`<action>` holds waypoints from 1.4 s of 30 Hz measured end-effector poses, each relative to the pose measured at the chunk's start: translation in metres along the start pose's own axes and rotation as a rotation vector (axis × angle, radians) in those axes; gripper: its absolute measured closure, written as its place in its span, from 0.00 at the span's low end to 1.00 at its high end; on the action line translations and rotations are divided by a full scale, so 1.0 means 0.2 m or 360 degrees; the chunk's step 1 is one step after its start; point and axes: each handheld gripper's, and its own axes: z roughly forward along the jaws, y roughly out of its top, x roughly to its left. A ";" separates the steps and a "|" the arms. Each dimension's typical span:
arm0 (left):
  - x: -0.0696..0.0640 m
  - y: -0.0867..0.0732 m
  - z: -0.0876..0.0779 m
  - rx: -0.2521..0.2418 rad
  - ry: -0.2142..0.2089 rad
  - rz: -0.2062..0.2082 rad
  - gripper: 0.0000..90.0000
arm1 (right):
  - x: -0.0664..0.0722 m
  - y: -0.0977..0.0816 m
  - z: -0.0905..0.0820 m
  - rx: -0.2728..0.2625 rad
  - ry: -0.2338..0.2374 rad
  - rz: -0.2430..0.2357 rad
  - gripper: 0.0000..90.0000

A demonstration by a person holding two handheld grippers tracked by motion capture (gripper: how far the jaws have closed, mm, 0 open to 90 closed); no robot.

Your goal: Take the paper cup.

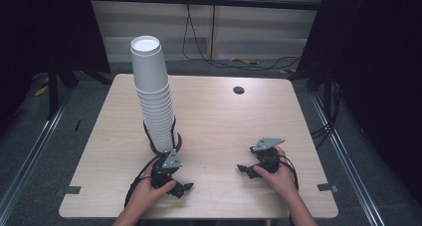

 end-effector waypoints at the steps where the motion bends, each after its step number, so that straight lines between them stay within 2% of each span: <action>1: 0.00 0.00 0.00 0.0000 0.0000 0.0000 0.00 | 0.00 0.00 0.00 0.0000 0.0000 0.0000 0.14; 7: 0.00 -0.03 -0.04 -0.0004 0.0034 -0.0030 0.00 | 0.00 0.00 0.00 -0.0005 0.0000 0.0001 0.15; 9: 0.01 -0.05 -0.06 0.0015 0.0029 -0.0027 0.00 | 0.00 0.00 0.00 -0.0010 -0.0004 -0.0001 0.16; 10: 0.01 -0.05 -0.08 0.0053 0.0039 -0.0010 0.00 | 0.01 0.00 0.00 -0.0011 0.0001 0.0006 0.16; 11: 0.02 -0.05 -0.10 0.0059 0.0041 0.0004 0.02 | 0.01 0.00 0.00 -0.0008 -0.0001 0.0007 0.16; 12: 0.02 -0.05 -0.13 0.0071 0.0063 0.0011 0.02 | 0.01 0.00 0.00 -0.0009 0.0010 0.0009 0.16; 14: 0.05 -0.04 -0.20 0.0006 0.0021 -0.0044 0.03 | 0.03 0.02 0.00 -0.0022 0.0086 0.0057 0.16; 15: 0.06 -0.04 -0.22 -0.0021 0.0010 -0.0071 0.03 | 0.04 0.03 0.00 -0.0032 0.0115 0.0058 0.16; 17: 0.09 -0.02 -0.30 -0.0033 0.0001 -0.0098 0.04 | 0.05 0.07 0.00 -0.0063 0.0126 0.0056 0.16; 18: 0.11 -0.02 -0.34 -0.0028 0.0020 -0.0102 0.04 | 0.06 0.09 0.00 -0.0085 0.0148 0.0060 0.16; 21: 0.16 0.01 -0.46 -0.0037 0.0054 -0.0122 0.04 | 0.10 0.18 -0.01 -0.0123 0.0205 0.0030 0.16; 23: 0.20 0.03 -0.53 -0.0078 0.0052 -0.0171 0.05 | 0.13 0.27 -0.01 -0.0140 0.0244 -0.0017 0.16; 26: 0.25 0.09 -0.64 -0.0140 0.0069 -0.0204 0.05 | 0.16 0.38 -0.02 -0.0178 0.0320 -0.0037 0.15; 27: 0.26 0.11 -0.66 -0.0149 0.0074 -0.0203 0.06 | 0.18 0.47 -0.03 -0.0210 0.0356 -0.0045 0.15; 28: 0.27 0.13 -0.69 -0.0163 0.0079 -0.0203 0.06 | 0.18 0.47 -0.03 -0.0210 0.0356 -0.0045 0.15; 30: 0.30 0.18 -0.75 -0.0181 0.0090 -0.0206 0.06 | 0.20 0.56 -0.04 -0.0239 0.0387 -0.0075 0.15; 34: 0.35 0.29 -0.86 -0.0232 0.0112 -0.0217 0.06 | 0.23 0.71 -0.07 -0.0310 0.0427 -0.0042 0.15; 35: 0.36 0.32 -0.90 -0.0248 0.0135 -0.0223 0.05 | 0.24 0.74 -0.07 -0.0321 0.0433 -0.0041 0.15; 40: 0.43 0.44 -1.01 -0.0318 0.0158 -0.0228 0.06 | 0.25 0.92 -0.10 -0.0386 0.0401 -0.0066 0.16; 42: 0.46 0.50 -1.05 -0.0346 0.0175 -0.0239 0.06 | 0.25 0.99 -0.10 -0.0396 0.0395 -0.0053 0.16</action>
